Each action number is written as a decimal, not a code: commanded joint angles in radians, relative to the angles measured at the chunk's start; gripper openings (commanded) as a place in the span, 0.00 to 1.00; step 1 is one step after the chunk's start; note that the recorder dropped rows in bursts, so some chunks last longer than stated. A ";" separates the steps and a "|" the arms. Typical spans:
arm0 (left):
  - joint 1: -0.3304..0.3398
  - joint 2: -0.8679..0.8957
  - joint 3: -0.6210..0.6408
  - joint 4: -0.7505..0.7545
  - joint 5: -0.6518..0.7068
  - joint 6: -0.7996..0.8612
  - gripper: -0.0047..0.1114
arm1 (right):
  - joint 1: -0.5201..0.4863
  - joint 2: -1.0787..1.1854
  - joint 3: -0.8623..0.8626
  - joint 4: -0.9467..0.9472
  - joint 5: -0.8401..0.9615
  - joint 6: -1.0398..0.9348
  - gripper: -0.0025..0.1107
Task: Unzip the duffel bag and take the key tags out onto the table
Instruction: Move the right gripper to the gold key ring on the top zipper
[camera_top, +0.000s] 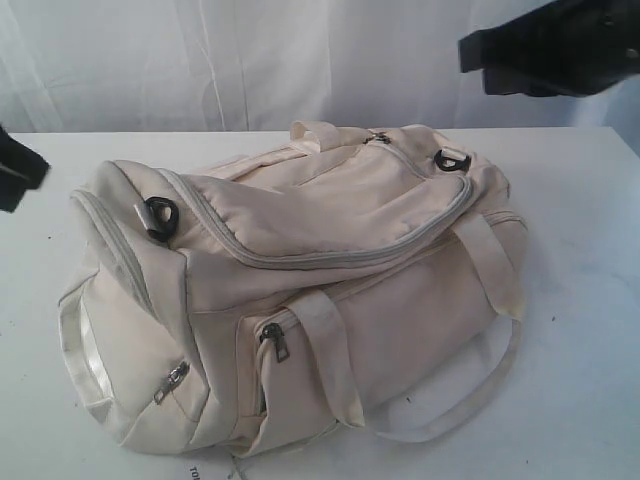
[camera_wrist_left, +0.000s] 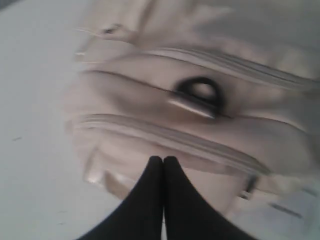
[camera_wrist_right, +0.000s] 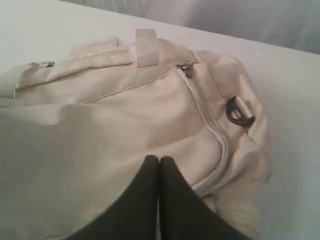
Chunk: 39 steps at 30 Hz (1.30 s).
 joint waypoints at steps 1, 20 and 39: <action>-0.045 0.052 -0.084 -0.230 0.256 0.244 0.04 | 0.006 0.249 -0.224 0.018 0.089 -0.073 0.02; -0.043 0.052 -0.043 -0.206 0.192 0.225 0.04 | 0.022 0.934 -0.769 -0.010 -0.026 -0.130 0.54; -0.043 0.052 -0.040 -0.229 0.185 0.225 0.04 | 0.022 0.886 -0.769 -0.071 0.105 -0.129 0.02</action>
